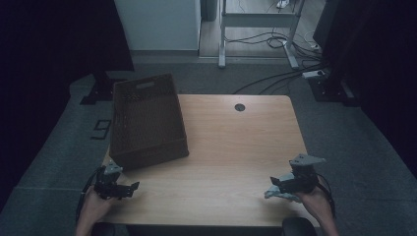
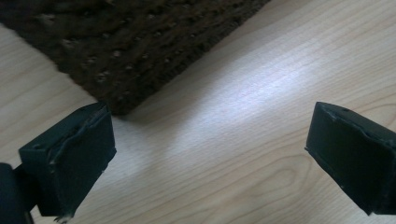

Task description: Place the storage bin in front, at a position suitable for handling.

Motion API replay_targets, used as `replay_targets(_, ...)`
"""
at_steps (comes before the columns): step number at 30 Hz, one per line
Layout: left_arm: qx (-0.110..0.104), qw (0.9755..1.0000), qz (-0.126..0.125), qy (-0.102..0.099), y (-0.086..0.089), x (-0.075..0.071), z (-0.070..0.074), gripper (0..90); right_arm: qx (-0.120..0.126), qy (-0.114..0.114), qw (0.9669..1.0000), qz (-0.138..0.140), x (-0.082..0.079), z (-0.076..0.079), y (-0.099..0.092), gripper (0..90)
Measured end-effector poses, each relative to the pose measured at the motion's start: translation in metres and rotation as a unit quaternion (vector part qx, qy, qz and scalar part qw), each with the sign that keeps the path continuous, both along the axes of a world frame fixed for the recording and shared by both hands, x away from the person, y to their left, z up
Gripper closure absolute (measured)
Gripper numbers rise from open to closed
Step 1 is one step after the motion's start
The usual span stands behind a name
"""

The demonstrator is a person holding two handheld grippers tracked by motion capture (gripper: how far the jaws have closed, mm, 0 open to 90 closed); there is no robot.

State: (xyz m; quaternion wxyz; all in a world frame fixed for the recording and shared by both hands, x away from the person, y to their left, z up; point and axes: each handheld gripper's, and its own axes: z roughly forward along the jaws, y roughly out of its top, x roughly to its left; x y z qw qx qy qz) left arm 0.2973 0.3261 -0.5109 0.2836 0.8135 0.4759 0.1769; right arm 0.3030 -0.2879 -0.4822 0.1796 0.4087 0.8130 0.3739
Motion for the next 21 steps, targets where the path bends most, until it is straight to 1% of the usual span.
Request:
replay_targets(2,0.0,1.0,0.001,-0.001,0.001,0.0,0.001,1.2,-0.001,0.0,1.0,0.003,0.001,0.001,0.002,0.0)
replay_targets(3,-0.002,1.0,-0.003,-0.001,0.003,0.001,0.002,0.5,0.0,-0.001,1.0,0.002,0.003,0.001,0.005,0.0)
replay_targets(5,-0.007,1.0,-0.001,-0.004,0.006,0.002,0.003,0.0,0.002,-0.004,1.0,0.005,0.006,0.002,0.01,0.0)
replay_targets(6,-0.004,1.0,0.0,-0.009,0.009,0.004,0.004,0.0,0.004,-0.006,0.9999,0.007,0.008,0.004,0.016,0.0)
replay_targets(9,0.003,0.9999,0.004,-0.012,0.012,0.006,0.005,0.6,0.005,-0.007,0.9998,0.019,0.013,0.006,0.024,0.0)
replay_targets(11,0.0,0.9999,0.006,-0.015,0.014,0.007,0.007,1.9,0.004,-0.008,0.9997,0.021,0.014,0.006,0.027,0.0)
replay_targets(13,-0.005,0.9998,0.01,-0.018,0.016,0.01,0.009,3.4,0.002,-0.006,0.9995,0.03,0.02,0.008,0.035,0.0)
replay_targets(15,-0.006,0.9997,0.01,-0.02,0.017,0.01,0.01,4.7,0.004,-0.008,0.9994,0.032,0.021,0.008,0.038,0.0)
replay_targets(16,-0.006,0.9997,0.014,-0.022,0.017,0.012,0.011,5.9,0.007,-0.005,0.9993,0.038,0.025,0.009,0.043,0.0)
replay_targets(19,-0.009,0.9996,0.013,-0.025,0.017,0.013,0.013,7.5,0.006,-0.006,0.999,0.044,0.03,0.008,0.051,0.0)
replay_targets(20,-0.011,0.9994,0.012,-0.029,0.017,0.015,0.015,8.4,0.004,-0.006,0.9989,0.047,0.031,0.008,0.054,0.4)
replay_targets(21,-0.011,0.9994,0.012,-0.029,0.017,0.015,0.015,10.0,0.004,-0.006,0.9989,0.047,0.031,0.008,0.054,0.4)
